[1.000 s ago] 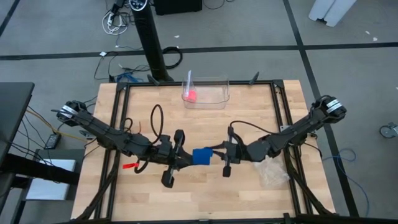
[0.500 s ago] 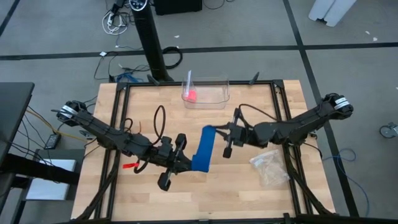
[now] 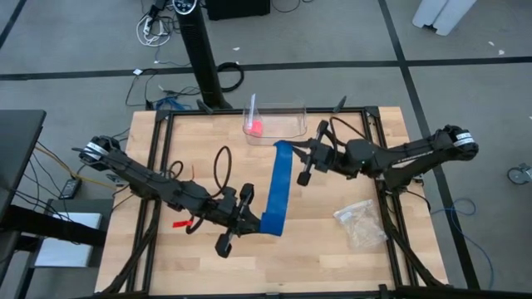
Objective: Roll bandage
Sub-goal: Roll the blue bandage
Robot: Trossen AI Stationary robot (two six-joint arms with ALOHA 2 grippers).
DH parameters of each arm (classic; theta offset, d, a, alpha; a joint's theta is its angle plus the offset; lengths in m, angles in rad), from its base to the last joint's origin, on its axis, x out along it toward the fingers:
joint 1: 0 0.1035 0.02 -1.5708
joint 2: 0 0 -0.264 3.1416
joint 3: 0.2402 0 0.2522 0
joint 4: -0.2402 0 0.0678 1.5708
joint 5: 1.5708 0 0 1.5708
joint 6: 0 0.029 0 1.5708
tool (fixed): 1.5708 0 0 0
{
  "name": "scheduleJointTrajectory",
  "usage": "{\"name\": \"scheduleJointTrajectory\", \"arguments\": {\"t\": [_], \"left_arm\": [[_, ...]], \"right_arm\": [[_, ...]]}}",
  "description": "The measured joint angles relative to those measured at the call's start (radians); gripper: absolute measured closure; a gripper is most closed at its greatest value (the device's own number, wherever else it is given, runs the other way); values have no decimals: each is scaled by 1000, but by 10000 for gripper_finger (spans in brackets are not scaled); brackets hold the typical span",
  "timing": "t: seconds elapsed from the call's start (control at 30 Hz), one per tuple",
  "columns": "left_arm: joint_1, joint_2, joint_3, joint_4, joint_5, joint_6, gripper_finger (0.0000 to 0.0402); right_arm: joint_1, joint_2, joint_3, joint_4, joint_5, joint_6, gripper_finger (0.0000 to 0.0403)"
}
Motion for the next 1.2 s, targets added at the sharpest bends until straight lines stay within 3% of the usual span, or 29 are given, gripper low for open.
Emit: {"name": "scheduleJointTrajectory", "arguments": {"t": [0.13,0.33,0.6,0.9,1.2], "left_arm": [[0,4,0,28,0,41,384],[0,-2,3,76,1,124,384],[-1,-3,104,-29,-111,339,384],[-3,-4,128,-149,-319,477,384],[1,-25,75,-153,-415,504,384]], "right_arm": [[-39,1,0,-67,-32,40,402],[-58,13,0,-228,-130,228,403],[44,120,-10,-328,-248,442,403],[237,194,-11,-276,-219,579,403],[393,191,-1,-209,-47,614,403]]}}
